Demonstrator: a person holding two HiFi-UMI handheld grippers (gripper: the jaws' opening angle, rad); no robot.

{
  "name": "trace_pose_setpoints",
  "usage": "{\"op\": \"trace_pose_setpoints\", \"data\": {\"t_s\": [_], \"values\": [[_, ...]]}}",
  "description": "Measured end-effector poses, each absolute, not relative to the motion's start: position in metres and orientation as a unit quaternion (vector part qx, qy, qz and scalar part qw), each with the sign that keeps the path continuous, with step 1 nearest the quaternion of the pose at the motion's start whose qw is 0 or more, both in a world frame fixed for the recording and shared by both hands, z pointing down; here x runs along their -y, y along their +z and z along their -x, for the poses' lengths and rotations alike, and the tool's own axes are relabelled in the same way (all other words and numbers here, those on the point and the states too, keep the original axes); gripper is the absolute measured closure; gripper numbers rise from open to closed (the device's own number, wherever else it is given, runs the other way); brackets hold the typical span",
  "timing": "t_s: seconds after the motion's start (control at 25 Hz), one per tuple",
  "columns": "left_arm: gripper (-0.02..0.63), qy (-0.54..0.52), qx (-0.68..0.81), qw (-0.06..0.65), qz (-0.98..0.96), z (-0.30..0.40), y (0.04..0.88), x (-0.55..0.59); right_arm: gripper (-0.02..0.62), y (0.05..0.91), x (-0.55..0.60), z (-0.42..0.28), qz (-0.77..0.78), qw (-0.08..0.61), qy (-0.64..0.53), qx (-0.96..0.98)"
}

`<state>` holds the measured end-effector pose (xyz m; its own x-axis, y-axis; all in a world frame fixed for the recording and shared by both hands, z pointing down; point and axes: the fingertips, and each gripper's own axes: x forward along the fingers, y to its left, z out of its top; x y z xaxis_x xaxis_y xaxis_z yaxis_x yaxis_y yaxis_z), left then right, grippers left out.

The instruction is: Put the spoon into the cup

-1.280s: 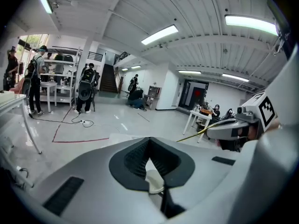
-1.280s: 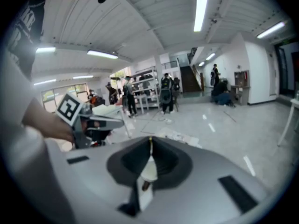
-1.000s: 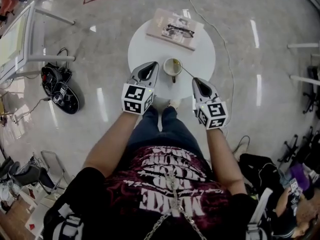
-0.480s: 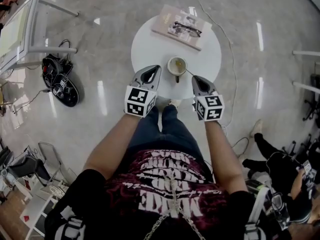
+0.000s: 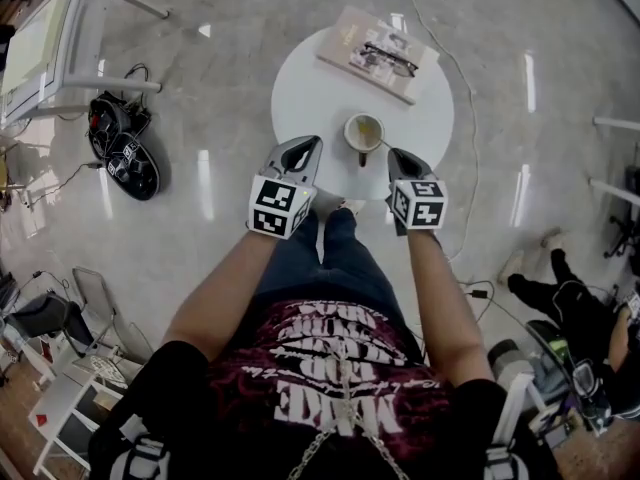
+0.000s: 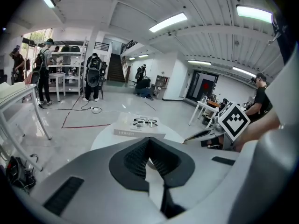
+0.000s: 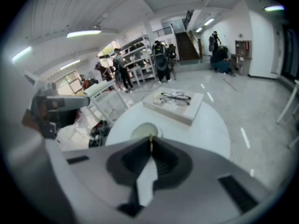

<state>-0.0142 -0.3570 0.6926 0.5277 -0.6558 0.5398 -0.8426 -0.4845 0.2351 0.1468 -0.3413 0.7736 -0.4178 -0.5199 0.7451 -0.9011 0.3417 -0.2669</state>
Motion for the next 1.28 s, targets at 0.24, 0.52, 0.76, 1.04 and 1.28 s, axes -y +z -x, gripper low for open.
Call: {"op": "trace_pose_setpoints", "data": {"t_s": [0.24, 0.52, 0.76, 1.04, 1.28], "values": [[0.578, 0.198, 0.447, 0.239, -0.839, 0.022, 0.69, 0.356, 0.559, 0.786, 0.343, -0.142, -0.454, 0.287, 0.355, 0.765], [0.578, 0.203, 0.445, 0.229, -0.842, 0.036, 0.674, 0.356, 0.52, 0.779, 0.339, -0.137, -0.453, 0.277, 0.348, 0.772], [0.578, 0.203, 0.438, 0.217, -0.848, 0.038, 0.66, 0.357, 0.421, 0.773, 0.336, -0.144, -0.457, 0.293, 0.33, 0.772], [0.578, 0.185, 0.429, 0.195, -0.862, 0.042, 0.623, 0.363, 0.392, 0.725, 0.331, -0.163, -0.484, 0.303, 0.275, 0.774], [0.578, 0.102, 0.431, 0.16, -0.882, 0.036, 0.534, 0.383, 0.393, 0.584, 0.339, -0.162, -0.523, 0.191, 0.151, 0.817]]}}
